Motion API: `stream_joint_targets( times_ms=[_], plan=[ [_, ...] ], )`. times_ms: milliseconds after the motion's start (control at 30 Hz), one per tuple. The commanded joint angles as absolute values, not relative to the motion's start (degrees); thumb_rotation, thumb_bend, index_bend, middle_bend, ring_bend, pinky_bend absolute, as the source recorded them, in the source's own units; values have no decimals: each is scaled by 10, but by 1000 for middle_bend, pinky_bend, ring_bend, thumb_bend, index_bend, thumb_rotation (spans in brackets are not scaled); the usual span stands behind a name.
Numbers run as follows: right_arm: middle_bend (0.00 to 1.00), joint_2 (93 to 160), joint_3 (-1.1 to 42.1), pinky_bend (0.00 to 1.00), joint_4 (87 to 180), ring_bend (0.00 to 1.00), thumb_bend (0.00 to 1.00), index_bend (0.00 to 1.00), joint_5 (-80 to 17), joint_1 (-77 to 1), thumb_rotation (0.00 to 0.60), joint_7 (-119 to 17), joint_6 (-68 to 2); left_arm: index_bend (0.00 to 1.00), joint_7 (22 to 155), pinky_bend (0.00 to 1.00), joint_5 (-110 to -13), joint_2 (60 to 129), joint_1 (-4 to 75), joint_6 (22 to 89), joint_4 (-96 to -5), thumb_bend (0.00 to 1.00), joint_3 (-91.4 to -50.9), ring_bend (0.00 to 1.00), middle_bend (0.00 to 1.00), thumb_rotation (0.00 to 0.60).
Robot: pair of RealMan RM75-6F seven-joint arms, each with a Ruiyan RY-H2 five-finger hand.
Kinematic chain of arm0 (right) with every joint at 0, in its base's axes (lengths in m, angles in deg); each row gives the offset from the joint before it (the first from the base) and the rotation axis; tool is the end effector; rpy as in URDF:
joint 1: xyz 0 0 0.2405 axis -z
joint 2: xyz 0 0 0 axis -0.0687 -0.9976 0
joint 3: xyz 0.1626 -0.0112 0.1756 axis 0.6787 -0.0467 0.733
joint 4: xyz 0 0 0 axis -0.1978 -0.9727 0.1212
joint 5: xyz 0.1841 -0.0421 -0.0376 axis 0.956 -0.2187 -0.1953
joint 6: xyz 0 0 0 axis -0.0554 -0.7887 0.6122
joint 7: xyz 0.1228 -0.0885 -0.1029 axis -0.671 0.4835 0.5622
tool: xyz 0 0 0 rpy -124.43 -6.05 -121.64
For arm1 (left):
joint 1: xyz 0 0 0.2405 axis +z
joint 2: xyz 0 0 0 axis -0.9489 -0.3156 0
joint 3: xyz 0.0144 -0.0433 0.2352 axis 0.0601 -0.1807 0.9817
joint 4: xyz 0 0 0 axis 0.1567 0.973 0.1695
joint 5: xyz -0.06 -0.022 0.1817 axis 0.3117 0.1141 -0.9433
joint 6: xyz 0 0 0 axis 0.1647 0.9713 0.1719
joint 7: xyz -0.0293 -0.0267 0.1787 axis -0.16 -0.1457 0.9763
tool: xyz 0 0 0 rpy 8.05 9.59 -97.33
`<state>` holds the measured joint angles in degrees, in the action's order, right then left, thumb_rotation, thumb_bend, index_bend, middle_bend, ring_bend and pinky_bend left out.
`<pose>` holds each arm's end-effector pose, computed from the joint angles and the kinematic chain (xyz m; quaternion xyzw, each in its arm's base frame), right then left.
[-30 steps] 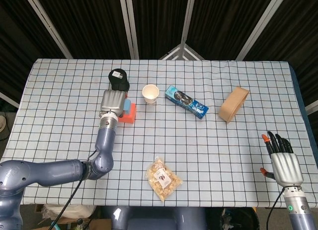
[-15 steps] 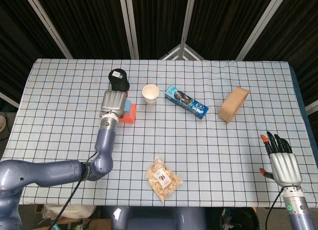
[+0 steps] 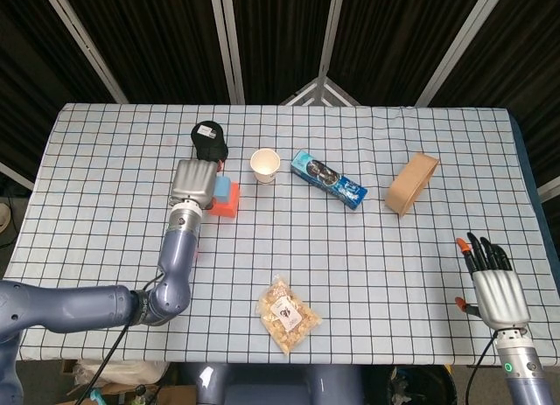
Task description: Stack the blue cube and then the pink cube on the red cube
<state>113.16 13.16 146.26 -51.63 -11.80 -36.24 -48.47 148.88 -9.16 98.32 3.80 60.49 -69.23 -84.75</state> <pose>-0.2992 -0.2329 0.1293 0.6475 -0.3456 0.3046 0.6071 -0.0448 0.4294 0.0281 -0.6933 -0.3766 -0.2336 0.5683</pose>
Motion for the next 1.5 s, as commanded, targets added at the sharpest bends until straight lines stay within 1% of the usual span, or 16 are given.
stream_joint_targets(
  times_ms=[33, 133, 267, 400, 500, 533, 600, 700, 867, 1033, 1233, 1333, 1500],
  plan=[
    [0, 1131, 131, 112, 1463, 0, 108, 0, -518, -118, 600, -365, -485, 281, 1491, 683, -104, 927, 54, 629, -775, 302, -848, 684, 869, 600],
    [0, 1129, 131, 112, 1464, 0, 108, 0, -519, -117, 600, -368, -487, 262, 1493, 681, -93, 880, 72, 638, -841, 286, -840, 681, 863, 600],
    [0, 1127, 131, 112, 1465, 0, 108, 0, -521, -116, 600, -373, -489, 266, 1473, 683, -100, 823, 104, 624, -903, 267, -822, 681, 865, 600],
    [0, 1126, 130, 112, 1465, 0, 108, 0, -523, -115, 600, -376, -491, 281, 1424, 689, -153, 775, 147, 602, -945, 267, -795, 683, 870, 600],
    [0, 1126, 130, 112, 1465, 0, 108, 0, -524, -115, 600, -378, -491, 289, 1396, 690, -204, 760, 179, 596, -961, 267, -760, 686, 871, 600],
    [0, 1126, 130, 112, 1465, 0, 108, 0, -525, -116, 600, -378, -490, 291, 1391, 691, -220, 762, 189, 592, -958, 267, -741, 686, 871, 600],
    [0, 1126, 129, 112, 1466, 0, 108, 0, -525, -116, 600, -378, -489, 290, 1389, 691, -235, 771, 197, 590, -949, 267, -720, 687, 871, 600],
    [0, 1125, 128, 112, 1467, 0, 108, 0, -529, -116, 600, -379, -491, 281, 1379, 691, -263, 808, 214, 581, -906, 267, -681, 687, 871, 600],
    [0, 1124, 128, 112, 1465, 0, 108, 0, -527, -115, 600, -383, -490, 284, 1348, 692, -282, 874, 230, 536, -807, 267, -647, 689, 873, 600],
    [0, 1125, 128, 112, 1464, 0, 108, 0, -525, -116, 600, -382, -487, 300, 1327, 693, -308, 923, 233, 503, -732, 267, -636, 690, 873, 600],
    [0, 1126, 129, 112, 1463, 0, 108, 0, -524, -117, 600, -379, -487, 314, 1314, 695, -330, 963, 236, 492, -696, 267, -632, 692, 874, 600],
    [0, 1127, 128, 112, 1463, 0, 108, 0, -524, -117, 600, -377, -485, 322, 1308, 696, -338, 972, 236, 491, -694, 267, -637, 693, 874, 600],
    [0, 1127, 128, 112, 1464, 0, 108, 0, -526, -118, 600, -377, -486, 329, 1323, 696, -340, 962, 228, 510, -723, 267, -646, 693, 874, 600]
  ],
)
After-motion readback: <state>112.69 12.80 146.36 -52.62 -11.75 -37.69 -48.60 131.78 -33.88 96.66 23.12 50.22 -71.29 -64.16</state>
